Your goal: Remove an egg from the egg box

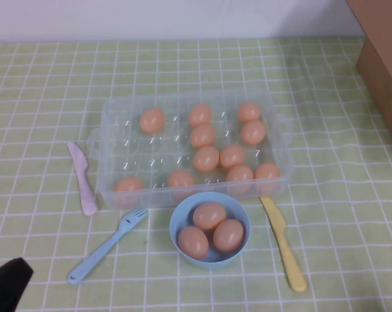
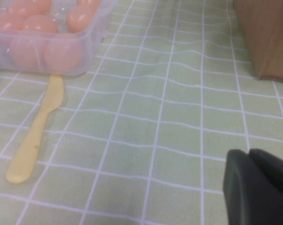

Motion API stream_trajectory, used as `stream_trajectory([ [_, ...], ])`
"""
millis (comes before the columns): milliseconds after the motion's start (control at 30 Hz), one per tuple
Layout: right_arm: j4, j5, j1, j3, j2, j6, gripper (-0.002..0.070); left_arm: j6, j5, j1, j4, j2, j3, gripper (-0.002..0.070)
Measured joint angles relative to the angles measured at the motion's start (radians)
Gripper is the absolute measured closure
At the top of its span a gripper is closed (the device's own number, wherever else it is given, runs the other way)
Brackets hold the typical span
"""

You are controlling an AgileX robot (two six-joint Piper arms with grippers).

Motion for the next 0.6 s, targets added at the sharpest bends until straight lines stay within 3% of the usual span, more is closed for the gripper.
stream_trajectory([
  [300,0.000,0.000,0.000,0.000,0.000,0.000,0.0696,0.154,0.451,0.000,0.337,0.476,-0.442,0.0680],
  [500,0.000,0.000,0.000,0.000,0.000,0.000,0.0696,0.250,0.540,-0.007,0.405,0.750,-0.642,0.0680],
  [600,0.000,0.000,0.000,0.000,0.000,0.000,0.0696,0.247,0.540,-0.064,0.460,0.868,-0.733,0.0680],
])
